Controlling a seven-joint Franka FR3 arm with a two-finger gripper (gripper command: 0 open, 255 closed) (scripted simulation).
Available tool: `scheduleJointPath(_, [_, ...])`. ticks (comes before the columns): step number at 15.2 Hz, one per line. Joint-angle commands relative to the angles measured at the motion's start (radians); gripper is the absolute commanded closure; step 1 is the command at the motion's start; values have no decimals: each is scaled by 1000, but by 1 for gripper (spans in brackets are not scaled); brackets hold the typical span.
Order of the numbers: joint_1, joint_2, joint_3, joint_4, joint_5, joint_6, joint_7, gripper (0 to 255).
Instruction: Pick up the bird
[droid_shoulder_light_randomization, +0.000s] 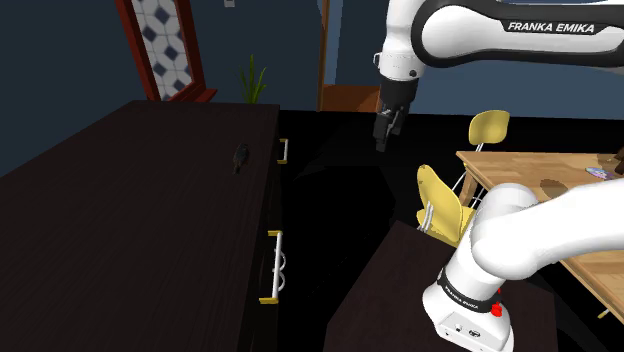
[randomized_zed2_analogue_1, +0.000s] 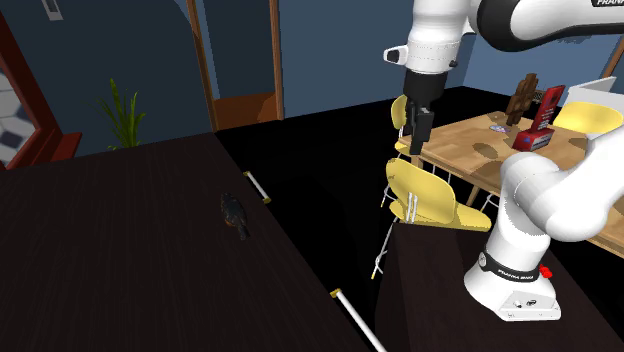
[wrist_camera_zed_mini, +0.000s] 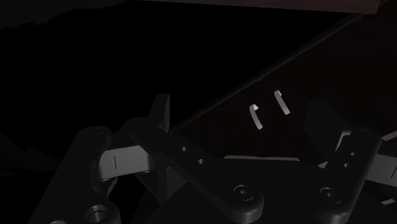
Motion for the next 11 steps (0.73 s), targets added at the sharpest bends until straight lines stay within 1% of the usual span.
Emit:
scheduleJointPath(1, [0,0,0,0,0,0,0,0])
scheduleJointPath(6, [-5,139,83,43,64,111,163,0])
scheduleJointPath(11, [-20,300,158,123,97,211,319,0])
